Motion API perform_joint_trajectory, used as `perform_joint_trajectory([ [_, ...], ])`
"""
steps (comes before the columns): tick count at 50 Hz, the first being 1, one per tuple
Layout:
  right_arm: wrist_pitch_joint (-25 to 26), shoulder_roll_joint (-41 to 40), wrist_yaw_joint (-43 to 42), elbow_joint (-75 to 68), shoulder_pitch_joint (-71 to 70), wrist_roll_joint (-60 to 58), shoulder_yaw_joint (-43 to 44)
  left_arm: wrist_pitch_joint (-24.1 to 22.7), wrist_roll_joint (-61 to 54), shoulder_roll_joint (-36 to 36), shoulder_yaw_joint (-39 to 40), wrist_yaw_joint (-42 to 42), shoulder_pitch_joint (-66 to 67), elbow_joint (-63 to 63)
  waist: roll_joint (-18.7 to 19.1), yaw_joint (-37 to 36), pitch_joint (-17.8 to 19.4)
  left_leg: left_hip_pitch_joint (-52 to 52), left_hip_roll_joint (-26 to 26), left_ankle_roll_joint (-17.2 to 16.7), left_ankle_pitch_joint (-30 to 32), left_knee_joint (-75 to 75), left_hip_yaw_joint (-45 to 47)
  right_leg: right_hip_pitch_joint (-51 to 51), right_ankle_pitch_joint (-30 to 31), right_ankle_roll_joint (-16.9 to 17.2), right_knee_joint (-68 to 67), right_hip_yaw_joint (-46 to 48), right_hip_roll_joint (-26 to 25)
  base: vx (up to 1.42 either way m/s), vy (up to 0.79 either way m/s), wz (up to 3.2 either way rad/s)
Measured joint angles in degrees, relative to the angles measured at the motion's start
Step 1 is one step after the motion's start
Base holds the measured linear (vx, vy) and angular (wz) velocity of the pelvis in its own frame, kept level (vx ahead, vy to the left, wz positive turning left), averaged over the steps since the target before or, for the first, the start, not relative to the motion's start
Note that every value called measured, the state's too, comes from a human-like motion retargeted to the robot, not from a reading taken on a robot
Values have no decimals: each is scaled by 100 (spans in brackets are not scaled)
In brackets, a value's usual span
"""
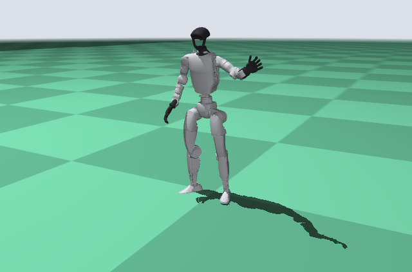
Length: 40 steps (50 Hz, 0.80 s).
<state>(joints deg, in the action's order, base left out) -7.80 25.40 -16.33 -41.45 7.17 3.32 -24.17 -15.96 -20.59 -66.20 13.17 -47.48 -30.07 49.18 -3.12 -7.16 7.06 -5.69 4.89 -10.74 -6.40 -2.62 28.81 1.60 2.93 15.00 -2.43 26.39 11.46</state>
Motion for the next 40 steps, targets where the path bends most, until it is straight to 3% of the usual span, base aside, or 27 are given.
perform_joint_trajectory([
  [5,-358,123,572,-117,133,-378,-170,-238,2227,176,268,1267,1962,-950,-10,-113,-98,84,-51,-33,-40,73,-236,-48,-111,-25,-124,200,133,4,4,43],
  [9,-489,165,727,-193,121,-567,-281,-130,3173,400,635,1360,2755,-1225,-28,-190,-138,154,-57,-71,-31,100,-390,-44,-200,-124,-232,337,188,2,1,36],
  [12,-415,152,533,-203,48,-508,-273,83,2641,747,976,839,2831,-1025,-31,-253,-116,166,-66,-79,-10,85,-472,-60,-240,-174,-274,416,214,1,0,25],
  [18,-30,77,-3,-74,-35,-124,-25,135,97,1385,1891,-374,2174,-667,-29,-482,-12,139,-76,-55,20,39,-585,-140,-259,-189,-269,535,225,0,0,3],
  [21,27,60,-73,-30,-44,-46,35,174,-99,1547,1985,-530,2139,-724,-31,-628,41,149,-77,-49,24,43,-659,-185,-265,-176,-260,611,229,2,0,22],
  [32,-736,116,813,-166,17,-779,-365,7,4378,1614,805,1148,3739,-1497,-78,-909,-46,366,-103,-173,101,45,-1147,-240,-375,-249,-417,1088,329,2,1,42],
  [35,-713,94,677,-106,-24,-779,-386,161,3995,1874,872,828,3647,-1180,-83,-922,-44,370,-119,-192,159,-38,-1255,-241,-412,-281,-497,1195,362,1,1,34],
  [40,-311,24,223,45,-93,-377,-220,96,1073,2519,1579,-73,2910,-687,-61,-1018,22,310,-135,-159,227,-168,-1370,-284,-445,-329,-576,1313,390,1,0,17],
])
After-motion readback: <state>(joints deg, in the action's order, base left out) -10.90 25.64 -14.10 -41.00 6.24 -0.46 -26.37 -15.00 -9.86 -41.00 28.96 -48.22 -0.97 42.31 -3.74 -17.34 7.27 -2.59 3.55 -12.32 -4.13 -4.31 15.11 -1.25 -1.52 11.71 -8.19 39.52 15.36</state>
